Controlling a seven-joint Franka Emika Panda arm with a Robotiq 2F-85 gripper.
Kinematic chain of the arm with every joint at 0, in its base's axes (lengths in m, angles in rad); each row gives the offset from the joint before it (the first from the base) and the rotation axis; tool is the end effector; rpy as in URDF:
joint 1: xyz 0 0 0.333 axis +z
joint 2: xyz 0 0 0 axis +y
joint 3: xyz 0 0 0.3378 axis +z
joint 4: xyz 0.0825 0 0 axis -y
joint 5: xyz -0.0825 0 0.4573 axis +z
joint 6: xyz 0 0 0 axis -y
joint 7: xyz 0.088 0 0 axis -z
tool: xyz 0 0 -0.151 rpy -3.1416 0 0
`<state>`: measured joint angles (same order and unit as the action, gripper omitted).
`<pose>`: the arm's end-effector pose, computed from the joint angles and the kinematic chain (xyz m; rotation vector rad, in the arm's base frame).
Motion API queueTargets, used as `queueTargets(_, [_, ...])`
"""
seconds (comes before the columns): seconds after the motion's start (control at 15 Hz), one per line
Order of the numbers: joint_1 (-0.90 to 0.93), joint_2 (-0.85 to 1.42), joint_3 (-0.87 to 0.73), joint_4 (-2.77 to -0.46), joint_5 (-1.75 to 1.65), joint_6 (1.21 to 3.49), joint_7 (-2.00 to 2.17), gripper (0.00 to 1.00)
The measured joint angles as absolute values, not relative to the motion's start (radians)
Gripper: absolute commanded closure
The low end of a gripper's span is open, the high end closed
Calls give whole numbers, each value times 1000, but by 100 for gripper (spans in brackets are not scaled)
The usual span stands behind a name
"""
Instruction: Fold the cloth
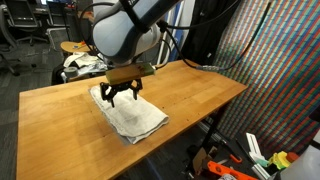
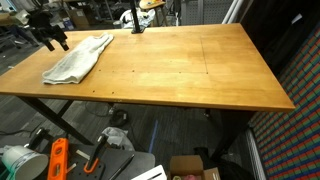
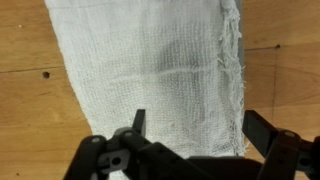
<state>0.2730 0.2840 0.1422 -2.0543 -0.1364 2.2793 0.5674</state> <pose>0.5883 0.2517 0.2220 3.0602 -0.0996 -0.0294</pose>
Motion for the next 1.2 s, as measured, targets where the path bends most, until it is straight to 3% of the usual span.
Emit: queueTargets(1.2, [275,551,33,-1853,-243,2403,528,0])
